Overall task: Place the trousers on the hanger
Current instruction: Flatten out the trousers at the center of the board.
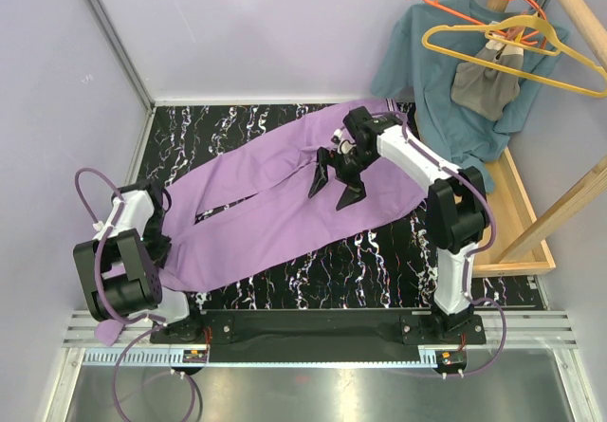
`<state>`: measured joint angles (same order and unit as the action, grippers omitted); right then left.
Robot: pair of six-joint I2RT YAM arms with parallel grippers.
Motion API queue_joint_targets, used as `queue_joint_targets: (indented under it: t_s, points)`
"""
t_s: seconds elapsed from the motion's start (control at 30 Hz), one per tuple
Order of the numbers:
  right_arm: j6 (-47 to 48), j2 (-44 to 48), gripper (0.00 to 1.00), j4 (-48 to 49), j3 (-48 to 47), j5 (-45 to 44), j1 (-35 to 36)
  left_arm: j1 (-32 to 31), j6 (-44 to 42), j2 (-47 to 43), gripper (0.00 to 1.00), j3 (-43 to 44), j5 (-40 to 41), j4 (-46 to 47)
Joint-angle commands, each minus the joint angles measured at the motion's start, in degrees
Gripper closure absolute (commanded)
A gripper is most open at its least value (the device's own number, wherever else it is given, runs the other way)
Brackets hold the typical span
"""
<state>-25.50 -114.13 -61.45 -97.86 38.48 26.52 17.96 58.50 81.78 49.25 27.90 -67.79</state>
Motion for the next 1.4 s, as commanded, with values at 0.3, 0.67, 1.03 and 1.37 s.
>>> queue_joint_targets:
  t_s: [0.3,0.67,1.03,1.37]
  points:
    - [-1.22,-7.33,0.00,0.10,-2.77,-13.87,-0.07,0.24,6.63,-19.88,1.00,16.38,9.80,-8.51]
    - [-2.54,-6.46,0.00,2.47,2.68,-14.40,-0.51,-0.47,16.02,-50.81,1.00,5.89,7.45,-17.36]
    - [-0.79,-8.39,0.00,0.81,-0.48,-12.11,-1.21,-0.47,11.87,-51.66,0.43,2.50,4.43,-18.18]
    - [-1.13,-6.99,0.00,2.47,-3.20,-4.83,-0.42,-0.47,0.03,-41.61,0.30,18.60,5.16,-7.01]
